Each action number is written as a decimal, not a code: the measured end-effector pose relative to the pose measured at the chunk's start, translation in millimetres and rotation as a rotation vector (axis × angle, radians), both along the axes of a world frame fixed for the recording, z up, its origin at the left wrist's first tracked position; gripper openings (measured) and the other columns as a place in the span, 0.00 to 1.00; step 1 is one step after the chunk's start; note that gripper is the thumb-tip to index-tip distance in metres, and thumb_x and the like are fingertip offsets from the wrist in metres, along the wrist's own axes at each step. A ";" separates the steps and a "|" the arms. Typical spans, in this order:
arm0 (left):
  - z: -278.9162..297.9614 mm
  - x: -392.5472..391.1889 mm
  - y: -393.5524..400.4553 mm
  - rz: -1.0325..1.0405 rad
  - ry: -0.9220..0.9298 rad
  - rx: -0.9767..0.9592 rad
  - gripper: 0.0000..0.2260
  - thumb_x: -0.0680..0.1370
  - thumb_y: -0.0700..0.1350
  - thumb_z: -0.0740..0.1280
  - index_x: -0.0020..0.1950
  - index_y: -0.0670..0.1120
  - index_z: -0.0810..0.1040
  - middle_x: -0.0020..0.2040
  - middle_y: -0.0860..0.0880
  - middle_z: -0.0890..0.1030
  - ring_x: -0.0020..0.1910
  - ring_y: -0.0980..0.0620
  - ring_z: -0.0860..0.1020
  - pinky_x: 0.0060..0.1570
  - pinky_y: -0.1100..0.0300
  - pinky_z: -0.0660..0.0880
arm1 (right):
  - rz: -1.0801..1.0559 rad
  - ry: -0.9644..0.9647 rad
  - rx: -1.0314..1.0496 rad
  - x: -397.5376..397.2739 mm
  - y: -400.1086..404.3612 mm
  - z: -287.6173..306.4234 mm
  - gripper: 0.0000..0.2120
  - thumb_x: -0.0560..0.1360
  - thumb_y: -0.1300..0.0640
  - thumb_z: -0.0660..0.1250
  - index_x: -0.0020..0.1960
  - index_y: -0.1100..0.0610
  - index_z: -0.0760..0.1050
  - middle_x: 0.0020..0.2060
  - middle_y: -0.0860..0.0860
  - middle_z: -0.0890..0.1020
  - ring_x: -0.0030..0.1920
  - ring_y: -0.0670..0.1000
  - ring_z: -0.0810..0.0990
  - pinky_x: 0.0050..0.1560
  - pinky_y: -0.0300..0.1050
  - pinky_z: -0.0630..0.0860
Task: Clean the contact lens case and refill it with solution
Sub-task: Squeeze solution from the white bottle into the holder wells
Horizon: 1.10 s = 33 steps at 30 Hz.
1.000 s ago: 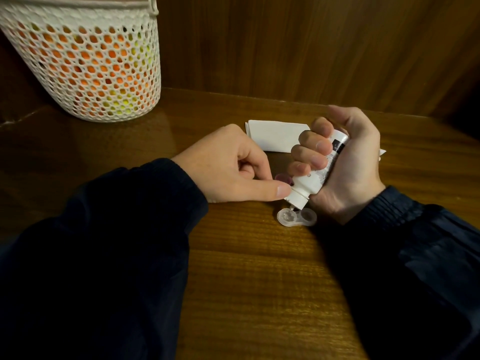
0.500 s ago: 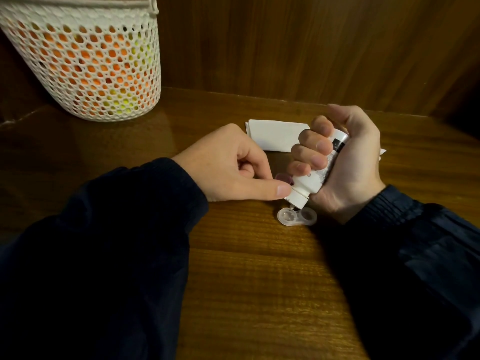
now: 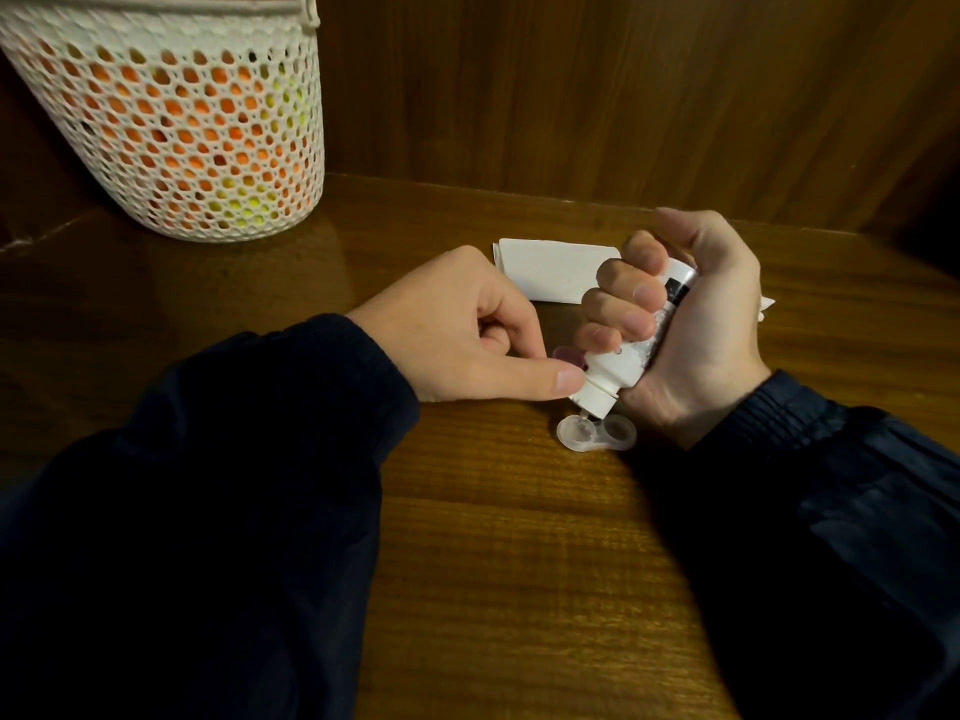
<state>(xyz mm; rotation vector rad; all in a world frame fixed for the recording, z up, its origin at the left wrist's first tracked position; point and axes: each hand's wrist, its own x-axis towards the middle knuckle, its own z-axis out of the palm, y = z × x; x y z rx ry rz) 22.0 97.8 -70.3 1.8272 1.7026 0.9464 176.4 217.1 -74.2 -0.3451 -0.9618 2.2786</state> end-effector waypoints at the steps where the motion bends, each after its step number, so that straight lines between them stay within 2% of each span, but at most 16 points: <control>1: 0.1 -0.1 0.0 0.000 -0.001 -0.001 0.11 0.74 0.54 0.78 0.39 0.48 0.87 0.23 0.53 0.72 0.21 0.58 0.67 0.26 0.69 0.65 | 0.000 0.000 0.001 -0.1 -0.1 0.0 0.21 0.80 0.48 0.58 0.30 0.52 0.67 0.21 0.47 0.64 0.19 0.47 0.62 0.24 0.38 0.65; 6: 0.6 1.2 -0.1 0.007 0.008 -0.007 0.10 0.74 0.54 0.78 0.39 0.49 0.87 0.22 0.56 0.71 0.21 0.58 0.67 0.26 0.69 0.65 | -0.005 -0.006 0.007 -0.1 -0.4 0.1 0.21 0.80 0.48 0.58 0.30 0.52 0.66 0.21 0.47 0.64 0.19 0.47 0.62 0.24 0.38 0.65; 13: 1.0 1.8 -1.1 0.012 0.014 -0.001 0.11 0.73 0.55 0.78 0.38 0.49 0.87 0.23 0.51 0.71 0.21 0.58 0.66 0.25 0.70 0.64 | -0.001 -0.015 0.012 -0.5 0.0 0.9 0.20 0.79 0.48 0.59 0.30 0.52 0.65 0.21 0.47 0.63 0.19 0.47 0.60 0.25 0.38 0.64; 25: 0.0 0.8 -0.1 0.002 0.008 0.002 0.10 0.73 0.55 0.79 0.38 0.49 0.87 0.23 0.53 0.71 0.21 0.58 0.66 0.25 0.69 0.64 | 0.006 -0.020 0.018 -0.7 -0.3 0.5 0.21 0.80 0.48 0.58 0.30 0.52 0.66 0.21 0.47 0.63 0.19 0.47 0.60 0.25 0.38 0.64; 29: 0.1 1.5 -0.5 -0.001 0.012 0.006 0.12 0.73 0.56 0.78 0.38 0.49 0.87 0.24 0.43 0.73 0.22 0.54 0.67 0.25 0.67 0.64 | 0.004 -0.024 0.014 -0.4 -0.4 1.2 0.21 0.80 0.48 0.58 0.30 0.52 0.66 0.21 0.47 0.63 0.19 0.47 0.60 0.26 0.38 0.63; 33: 0.5 1.1 -0.3 0.002 0.010 -0.001 0.10 0.73 0.55 0.78 0.38 0.49 0.87 0.23 0.52 0.72 0.21 0.58 0.67 0.26 0.69 0.64 | 0.001 -0.026 0.018 -0.4 -0.8 1.3 0.21 0.80 0.48 0.57 0.29 0.52 0.66 0.21 0.47 0.63 0.19 0.47 0.60 0.25 0.38 0.63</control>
